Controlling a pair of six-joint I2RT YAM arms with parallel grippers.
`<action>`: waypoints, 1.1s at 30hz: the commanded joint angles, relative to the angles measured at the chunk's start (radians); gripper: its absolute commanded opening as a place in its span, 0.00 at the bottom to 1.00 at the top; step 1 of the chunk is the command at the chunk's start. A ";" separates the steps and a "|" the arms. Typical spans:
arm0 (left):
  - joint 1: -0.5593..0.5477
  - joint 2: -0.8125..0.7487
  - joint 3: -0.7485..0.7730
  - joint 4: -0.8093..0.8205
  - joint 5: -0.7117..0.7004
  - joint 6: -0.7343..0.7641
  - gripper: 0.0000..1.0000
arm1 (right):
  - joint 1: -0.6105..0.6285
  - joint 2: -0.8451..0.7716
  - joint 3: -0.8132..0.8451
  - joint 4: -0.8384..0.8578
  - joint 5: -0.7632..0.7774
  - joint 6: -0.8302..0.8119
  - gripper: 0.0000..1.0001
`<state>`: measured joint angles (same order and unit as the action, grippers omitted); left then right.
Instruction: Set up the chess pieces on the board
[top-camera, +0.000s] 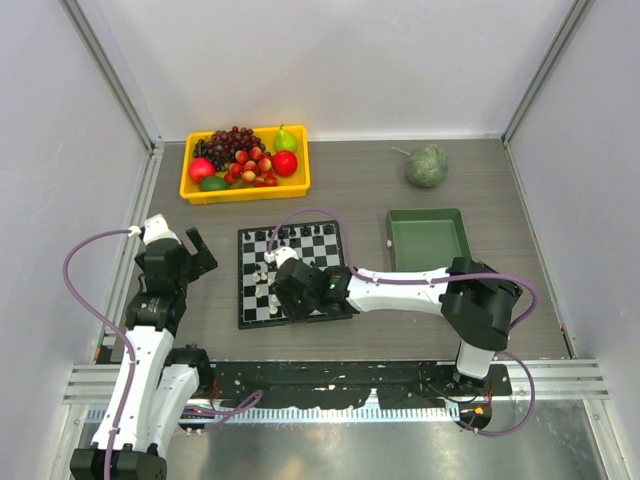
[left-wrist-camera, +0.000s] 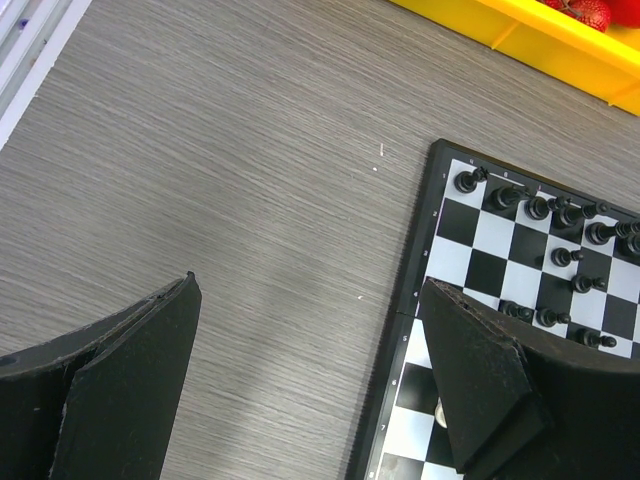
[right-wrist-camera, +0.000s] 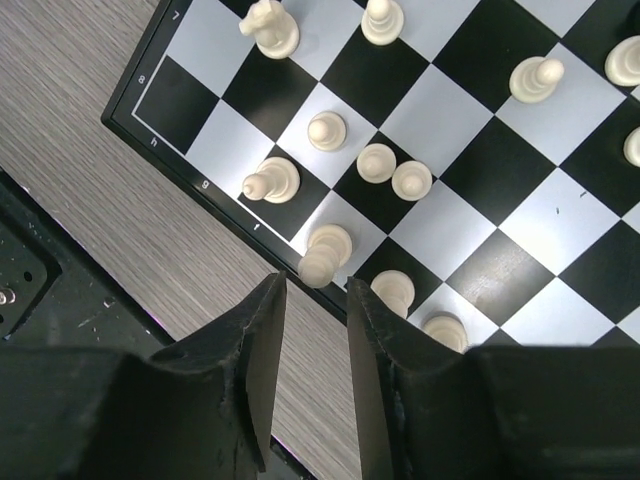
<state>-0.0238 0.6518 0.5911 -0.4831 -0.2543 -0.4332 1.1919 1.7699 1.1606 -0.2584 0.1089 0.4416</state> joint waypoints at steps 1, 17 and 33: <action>0.007 -0.001 0.019 0.032 0.013 0.010 0.99 | 0.008 -0.084 0.024 -0.010 0.029 -0.009 0.39; 0.005 0.020 0.093 0.000 0.098 0.019 0.99 | -0.023 -0.147 0.156 -0.021 0.071 -0.106 0.49; -0.092 0.031 0.181 -0.190 0.348 0.033 0.99 | -0.405 -0.285 0.364 -0.030 -0.015 -0.024 0.66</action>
<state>-0.0444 0.7288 0.7662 -0.5846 0.0460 -0.4057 0.8577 1.5875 1.4334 -0.3172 0.1257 0.3710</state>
